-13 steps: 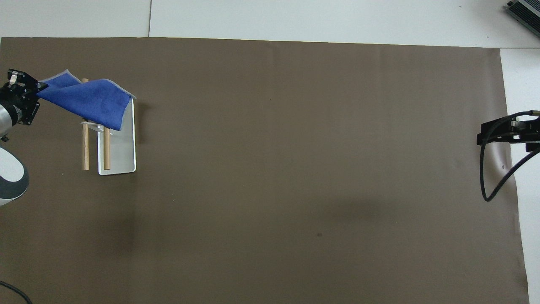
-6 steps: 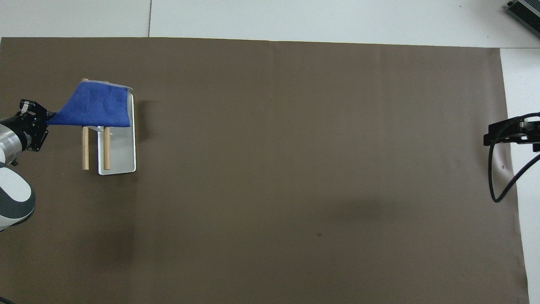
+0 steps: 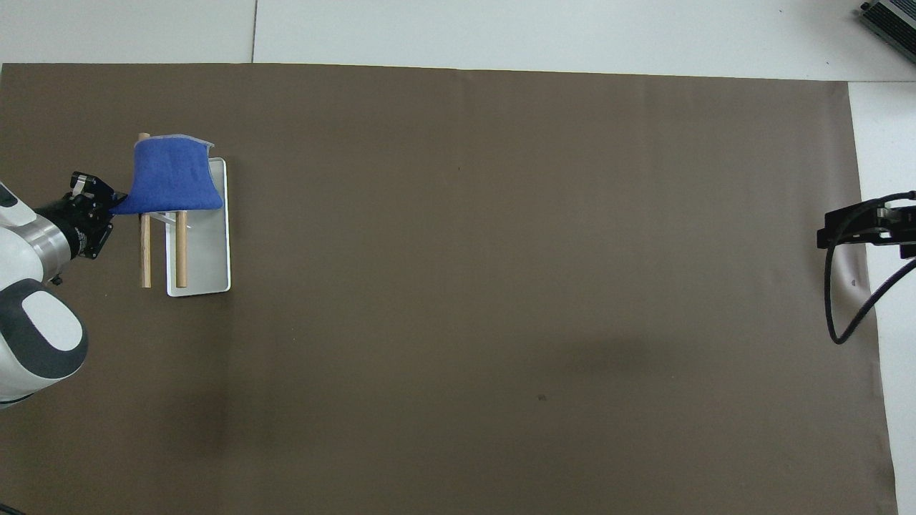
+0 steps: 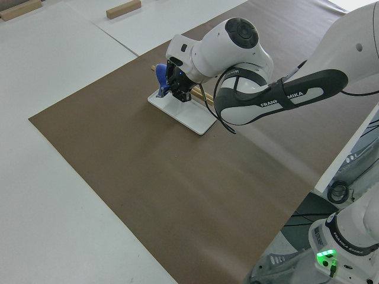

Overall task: Right arm passes towel to left arm to hang
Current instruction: 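Lower the towel onto the wooden sticks with the left gripper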

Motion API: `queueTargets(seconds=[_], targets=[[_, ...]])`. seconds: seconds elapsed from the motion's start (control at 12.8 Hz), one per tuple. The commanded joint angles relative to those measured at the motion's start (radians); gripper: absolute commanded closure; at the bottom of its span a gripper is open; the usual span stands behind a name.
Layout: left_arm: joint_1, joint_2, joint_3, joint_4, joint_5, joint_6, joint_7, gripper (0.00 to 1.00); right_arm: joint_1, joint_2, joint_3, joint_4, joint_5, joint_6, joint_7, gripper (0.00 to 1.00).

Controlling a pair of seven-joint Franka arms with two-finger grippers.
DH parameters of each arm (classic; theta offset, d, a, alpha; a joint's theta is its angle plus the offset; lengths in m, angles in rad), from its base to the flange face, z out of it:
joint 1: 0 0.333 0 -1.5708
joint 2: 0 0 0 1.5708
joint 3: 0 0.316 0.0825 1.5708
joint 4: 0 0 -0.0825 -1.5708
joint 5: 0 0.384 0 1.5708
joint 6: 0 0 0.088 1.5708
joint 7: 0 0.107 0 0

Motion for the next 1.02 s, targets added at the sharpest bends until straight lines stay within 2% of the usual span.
queueTargets(seconds=[0.0, 0.23, 0.47, 0.63, 0.94], targets=[[-0.014, -0.022, -0.006, -0.045, -0.005, 0.027, 0.002, 1.0, 0.012, -0.029, -0.013, -0.039, -0.021, 0.031, -0.024, 0.0], [-0.012, -0.016, -0.005, -0.043, -0.005, 0.029, 0.005, 1.0, 0.024, -0.029, -0.013, -0.048, -0.058, 0.077, -0.06, 0.0], [0.0, 0.013, 0.0, -0.042, -0.005, 0.049, 0.016, 1.0, 0.024, -0.031, -0.013, -0.05, -0.046, 0.062, -0.051, 0.0], [0.0, 0.074, -0.002, -0.04, -0.005, 0.128, 0.016, 1.0, 0.024, -0.029, -0.011, -0.041, -0.035, 0.021, -0.04, 0.0], [0.017, 0.081, 0.007, -0.013, -0.006, 0.127, 0.042, 1.0, 0.025, -0.029, -0.01, -0.033, 0.0, 0.002, -0.021, 0.0]])
